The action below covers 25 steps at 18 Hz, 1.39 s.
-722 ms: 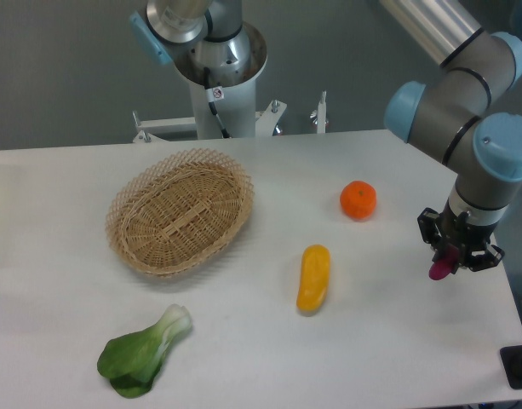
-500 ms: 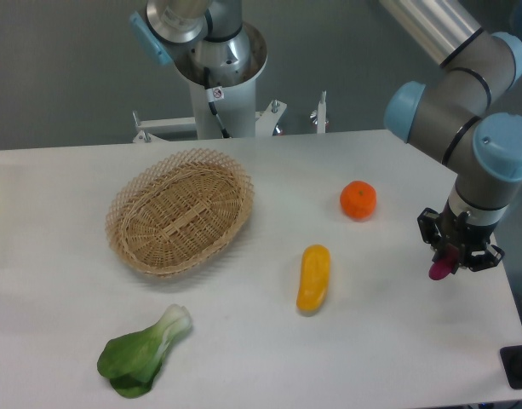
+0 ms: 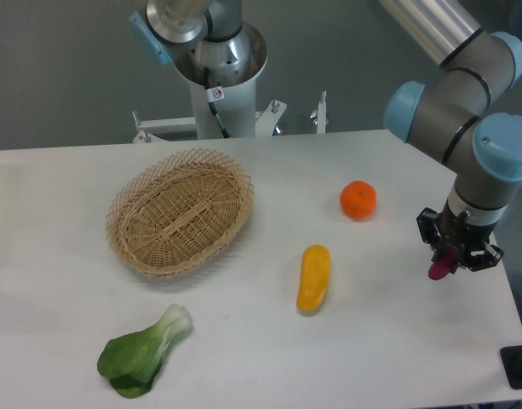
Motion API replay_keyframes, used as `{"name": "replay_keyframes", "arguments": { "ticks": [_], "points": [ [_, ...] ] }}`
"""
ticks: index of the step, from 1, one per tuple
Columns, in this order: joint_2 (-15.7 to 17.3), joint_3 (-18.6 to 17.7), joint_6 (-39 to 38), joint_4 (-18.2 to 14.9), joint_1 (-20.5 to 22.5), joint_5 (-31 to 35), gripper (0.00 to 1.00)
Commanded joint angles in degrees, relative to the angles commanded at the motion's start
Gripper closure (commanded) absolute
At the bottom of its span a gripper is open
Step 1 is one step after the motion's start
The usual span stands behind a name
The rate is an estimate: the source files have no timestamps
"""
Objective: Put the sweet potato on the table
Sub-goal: 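Carry the sweet potato past the yellow squash toward the bok choy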
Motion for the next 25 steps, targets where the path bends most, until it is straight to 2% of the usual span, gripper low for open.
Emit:
{"name": "replay_keyframes", "arguments": {
  "ticks": [5,12,21,25],
  "points": [
    [0.4,-1.0,-0.7,0.2,-1.4,-0.1,0.75],
    [0.4,-1.1,-9.0,0.4,-5.4,0.7,0.75],
    [0.1,-1.7,-20.1,1.0,-16.4,0.6,0.75],
    [-1.8,-2.2,-24.9,3.2,-20.8,0.3,0.74]
  ]
}}
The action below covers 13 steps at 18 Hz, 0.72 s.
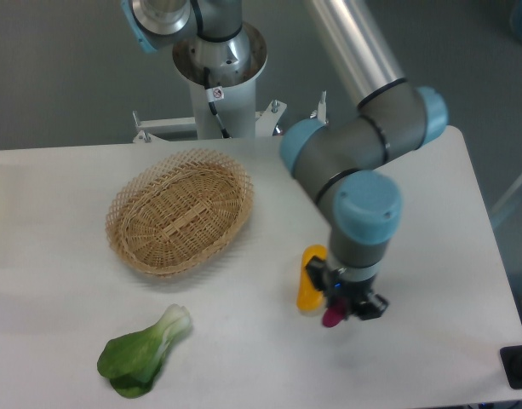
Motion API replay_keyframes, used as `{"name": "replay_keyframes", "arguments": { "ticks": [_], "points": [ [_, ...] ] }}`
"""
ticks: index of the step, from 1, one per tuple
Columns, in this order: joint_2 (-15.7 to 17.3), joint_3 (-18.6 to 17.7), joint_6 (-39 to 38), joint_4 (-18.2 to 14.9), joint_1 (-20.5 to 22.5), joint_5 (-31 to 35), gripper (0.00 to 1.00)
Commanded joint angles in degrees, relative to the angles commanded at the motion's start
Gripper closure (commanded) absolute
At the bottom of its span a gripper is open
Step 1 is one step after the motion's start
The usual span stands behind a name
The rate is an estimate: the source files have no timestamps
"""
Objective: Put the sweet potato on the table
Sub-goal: 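Carry the sweet potato past the yellow squash toward the bok choy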
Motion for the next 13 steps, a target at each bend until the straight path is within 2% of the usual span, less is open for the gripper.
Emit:
{"name": "replay_keyframes", "arguments": {
  "ticks": [1,3,10,13],
  "points": [
    [-0.6,-1.0,-1.8,2.2,-1.6,-0.1,0.74],
    [-1.1,-1.5,-3.2,3.7,-3.0,-0.2,0.74],
    [-3.1,-1.6,-5.6,4.0,-7.2,-0.1,0.72],
    [-2.9,-3.2,-5.6,4.1,-8.0,-0.1,0.66]
  ]
}}
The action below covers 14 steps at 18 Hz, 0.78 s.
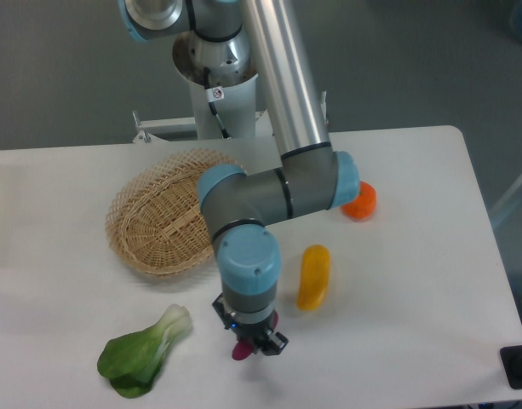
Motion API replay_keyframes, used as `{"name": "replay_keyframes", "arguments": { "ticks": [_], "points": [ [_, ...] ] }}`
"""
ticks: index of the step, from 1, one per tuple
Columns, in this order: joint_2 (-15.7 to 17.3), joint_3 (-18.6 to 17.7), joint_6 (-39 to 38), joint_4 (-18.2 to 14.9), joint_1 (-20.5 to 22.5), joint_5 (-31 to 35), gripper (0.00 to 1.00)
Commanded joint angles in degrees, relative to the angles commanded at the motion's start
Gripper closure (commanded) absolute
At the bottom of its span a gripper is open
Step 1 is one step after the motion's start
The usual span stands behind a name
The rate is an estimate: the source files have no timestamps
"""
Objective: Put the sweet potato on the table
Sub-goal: 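Carry the sweet potato past the yellow squash toward the bok choy, then lower the sweet potato onto the table and open the gripper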
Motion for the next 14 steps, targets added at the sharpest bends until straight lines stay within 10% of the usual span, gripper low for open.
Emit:
{"name": "replay_keyframes", "arguments": {
  "ticks": [7,14],
  "points": [
    [1.1,-3.6,0.7,1.8,-0.7,0.2,0.56],
    [1.9,-6.2,2.2,5.2,-0.7,0.4,0.05]
  ]
}}
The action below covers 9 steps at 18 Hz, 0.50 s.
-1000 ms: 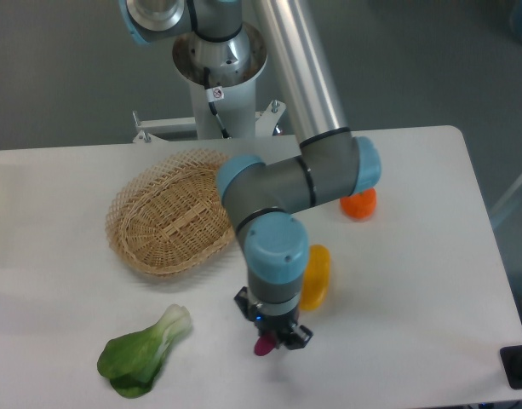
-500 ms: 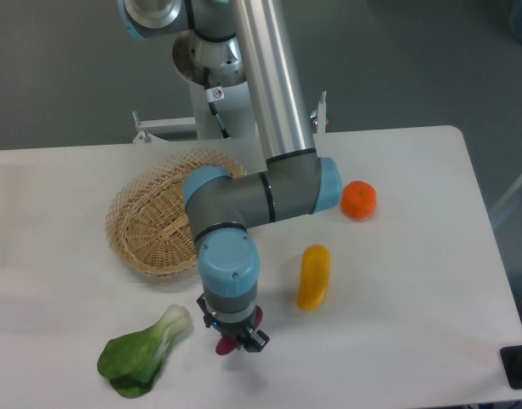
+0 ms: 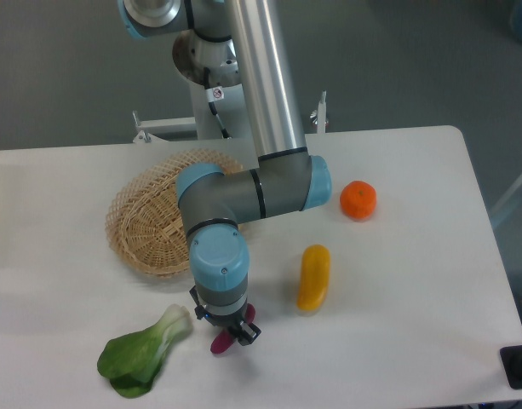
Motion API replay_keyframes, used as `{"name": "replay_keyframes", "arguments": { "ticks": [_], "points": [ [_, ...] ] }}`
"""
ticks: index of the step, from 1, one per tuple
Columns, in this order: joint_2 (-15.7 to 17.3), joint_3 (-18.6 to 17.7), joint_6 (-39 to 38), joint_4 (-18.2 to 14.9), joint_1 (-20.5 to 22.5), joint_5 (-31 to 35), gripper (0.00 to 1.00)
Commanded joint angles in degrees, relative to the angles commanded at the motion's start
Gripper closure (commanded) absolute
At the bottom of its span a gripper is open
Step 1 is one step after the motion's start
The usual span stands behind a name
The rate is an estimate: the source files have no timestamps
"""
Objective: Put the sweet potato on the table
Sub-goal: 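Lower the sweet potato onto the table and open the gripper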
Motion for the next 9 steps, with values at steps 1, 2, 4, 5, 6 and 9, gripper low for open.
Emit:
{"name": "replay_keyframes", "arguments": {
  "ticks": [1,2,4,5,6,9],
  "points": [
    [0.3,0.3,0.0,0.4,0.1,0.0,0.00],
    [0.4,0.9,0.0,0.4,0.1,0.0,0.00],
    [1.0,1.9,0.1,0.4,0.5,0.0,0.00],
    [1.1,2.5,0.1,0.4,1.1,0.0,0.00],
    [1.2,3.1,0.1,0.4,1.9,0.0,0.00],
    [2.2,3.6,1.6,0.4,4.9,0.0,0.00]
  ]
}}
